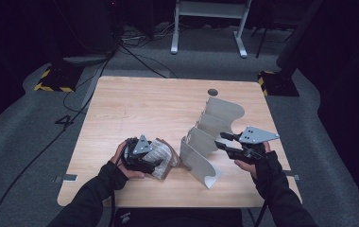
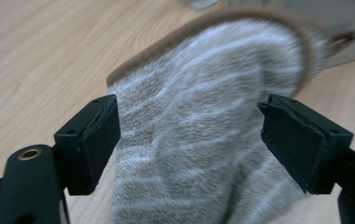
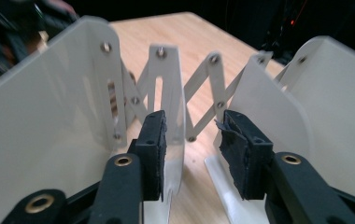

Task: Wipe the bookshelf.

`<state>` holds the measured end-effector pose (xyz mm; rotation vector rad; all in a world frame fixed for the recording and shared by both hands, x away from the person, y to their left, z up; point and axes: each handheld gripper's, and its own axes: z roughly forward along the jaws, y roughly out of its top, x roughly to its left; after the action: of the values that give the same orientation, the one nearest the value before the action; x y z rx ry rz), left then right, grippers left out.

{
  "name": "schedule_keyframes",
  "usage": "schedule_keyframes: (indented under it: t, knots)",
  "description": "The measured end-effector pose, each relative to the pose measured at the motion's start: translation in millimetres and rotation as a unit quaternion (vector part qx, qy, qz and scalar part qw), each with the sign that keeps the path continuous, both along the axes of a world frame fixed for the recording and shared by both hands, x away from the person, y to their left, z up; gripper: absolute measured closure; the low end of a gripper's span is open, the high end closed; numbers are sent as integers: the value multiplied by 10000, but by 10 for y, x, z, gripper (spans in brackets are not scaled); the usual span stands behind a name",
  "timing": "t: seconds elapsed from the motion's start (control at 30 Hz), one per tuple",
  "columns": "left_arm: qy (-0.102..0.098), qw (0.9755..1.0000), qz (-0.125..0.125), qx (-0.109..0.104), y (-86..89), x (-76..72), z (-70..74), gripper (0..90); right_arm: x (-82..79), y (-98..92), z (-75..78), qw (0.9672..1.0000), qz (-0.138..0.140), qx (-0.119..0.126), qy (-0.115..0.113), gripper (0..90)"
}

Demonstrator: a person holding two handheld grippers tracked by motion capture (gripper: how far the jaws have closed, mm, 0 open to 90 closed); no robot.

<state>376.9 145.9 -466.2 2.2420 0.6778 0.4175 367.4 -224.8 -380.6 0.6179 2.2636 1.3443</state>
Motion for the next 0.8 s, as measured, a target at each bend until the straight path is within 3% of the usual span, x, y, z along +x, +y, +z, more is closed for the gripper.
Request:
schedule_keyframes:
  t: [0.07, 0.2, 0.27, 0.37, 0.43, 0.57, 0.63, 0.7, 0.8]
  knots:
    - [158, 9998, 30, 114, -23, 45, -75, 175, 5, -29, 32, 9999, -129, 25, -96, 577]
    - [389, 9978, 80, 538, -49, 91, -255, 156, 68, -64, 19, 9990, -402, -13, -179, 532]
    - [518, 9978, 93, 394, -14, 119, -278, 150, 136, -93, -12, 9981, -555, -28, -256, 512]
    - [649, 9975, 88, 262, 19, 145, -302, 141, 295, -121, -86, 9967, -788, 24, -189, 467]
    - [817, 9966, 62, 130, 50, 175, -320, 145, 414, -117, -153, 9967, -817, -5, -27, 445]
    - [808, 9965, -109, 166, 58, 205, -316, 153, 656, -73, -301, 9970, -702, -23, 318, 445]
    - [835, 9962, -145, 206, 55, 217, -308, 155, 746, -27, -359, 9968, -665, -47, 435, 478]
    - [839, 9960, -225, 223, 48, 226, -299, 172, 805, 11, -383, 9973, -548, 66, 486, 553]
    - [851, 9959, -200, 249, 53, 218, -290, 191, 862, 93, -394, 9980, -426, -5, 467, 693]
